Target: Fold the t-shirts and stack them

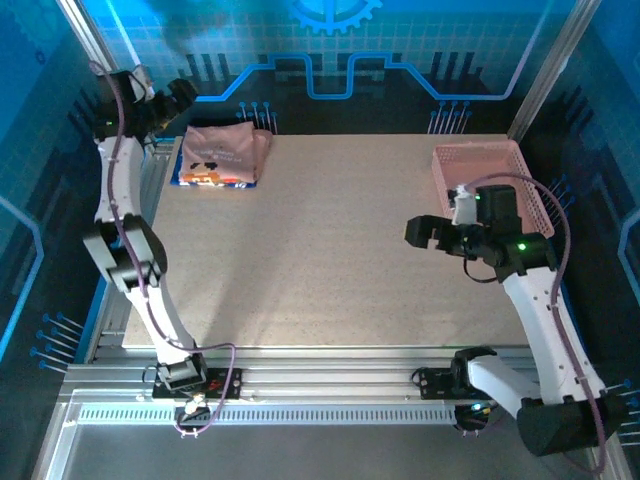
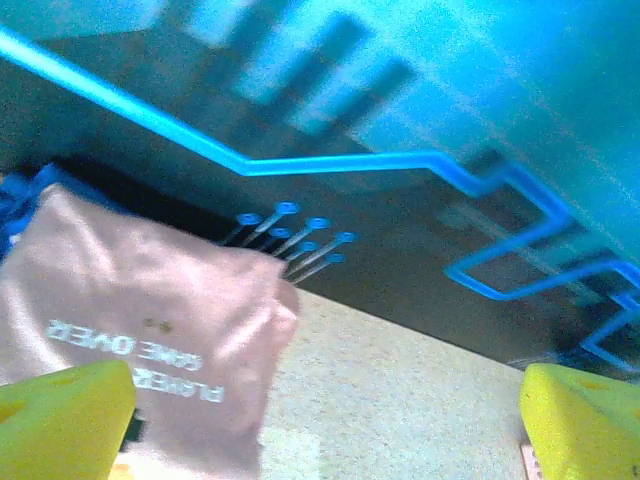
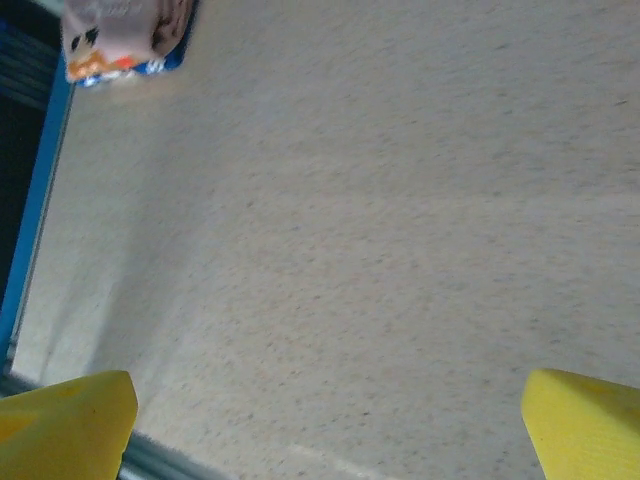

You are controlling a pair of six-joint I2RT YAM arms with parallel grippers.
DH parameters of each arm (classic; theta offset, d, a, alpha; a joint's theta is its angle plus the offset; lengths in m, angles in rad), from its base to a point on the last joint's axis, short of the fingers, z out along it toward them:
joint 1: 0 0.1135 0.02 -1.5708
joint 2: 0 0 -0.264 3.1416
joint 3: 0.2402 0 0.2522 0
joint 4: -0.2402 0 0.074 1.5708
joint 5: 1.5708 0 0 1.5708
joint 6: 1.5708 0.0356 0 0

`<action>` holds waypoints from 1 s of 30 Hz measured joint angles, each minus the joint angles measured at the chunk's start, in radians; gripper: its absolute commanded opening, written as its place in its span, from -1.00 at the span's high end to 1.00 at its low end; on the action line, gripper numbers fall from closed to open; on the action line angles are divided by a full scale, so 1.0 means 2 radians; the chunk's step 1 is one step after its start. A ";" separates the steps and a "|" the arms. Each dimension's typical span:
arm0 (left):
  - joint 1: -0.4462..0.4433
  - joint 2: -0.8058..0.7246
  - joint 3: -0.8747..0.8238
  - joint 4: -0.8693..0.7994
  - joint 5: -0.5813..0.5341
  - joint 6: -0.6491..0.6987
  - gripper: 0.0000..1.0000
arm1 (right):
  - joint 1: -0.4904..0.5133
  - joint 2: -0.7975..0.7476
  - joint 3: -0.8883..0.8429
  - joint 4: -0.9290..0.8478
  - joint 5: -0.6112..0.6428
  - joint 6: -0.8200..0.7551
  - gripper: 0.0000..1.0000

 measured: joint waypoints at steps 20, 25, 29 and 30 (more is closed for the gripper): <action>-0.129 -0.479 -0.793 0.280 -0.300 0.108 -0.98 | -0.074 -0.038 -0.299 0.319 0.140 -0.089 -1.00; -0.131 -0.393 -0.821 0.427 -0.323 0.130 -0.98 | -0.073 -0.056 -0.372 0.449 0.149 -0.108 -1.00; -0.132 -0.293 -0.819 0.509 -0.327 0.145 -0.98 | -0.072 -0.013 -0.404 0.559 0.154 -0.110 -1.00; -0.132 -0.277 -0.818 0.523 -0.324 0.149 -0.98 | -0.069 0.006 -0.407 0.587 0.157 -0.113 -1.00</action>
